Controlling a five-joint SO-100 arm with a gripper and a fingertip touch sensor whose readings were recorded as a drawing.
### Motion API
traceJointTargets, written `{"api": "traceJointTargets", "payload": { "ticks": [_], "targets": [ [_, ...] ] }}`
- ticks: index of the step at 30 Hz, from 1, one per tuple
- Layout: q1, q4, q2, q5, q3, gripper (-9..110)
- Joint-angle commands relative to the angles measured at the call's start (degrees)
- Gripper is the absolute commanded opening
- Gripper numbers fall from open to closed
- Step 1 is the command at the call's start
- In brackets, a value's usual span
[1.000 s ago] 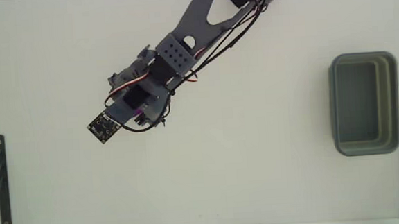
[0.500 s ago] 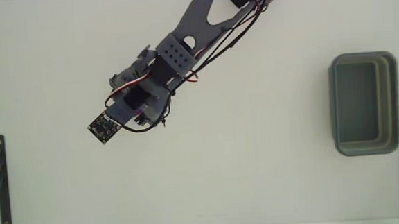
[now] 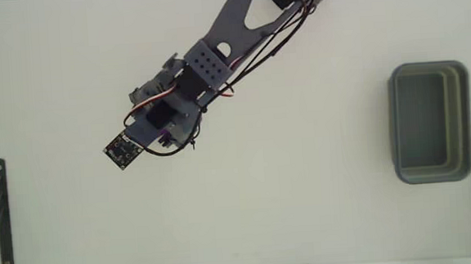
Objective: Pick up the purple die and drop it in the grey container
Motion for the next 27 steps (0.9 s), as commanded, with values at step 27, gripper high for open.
{"api": "traceJointTargets", "payload": {
  "ticks": [27],
  "targets": [
    [0.9,-0.9,1.9,0.1,0.2,60]
  ]
}}
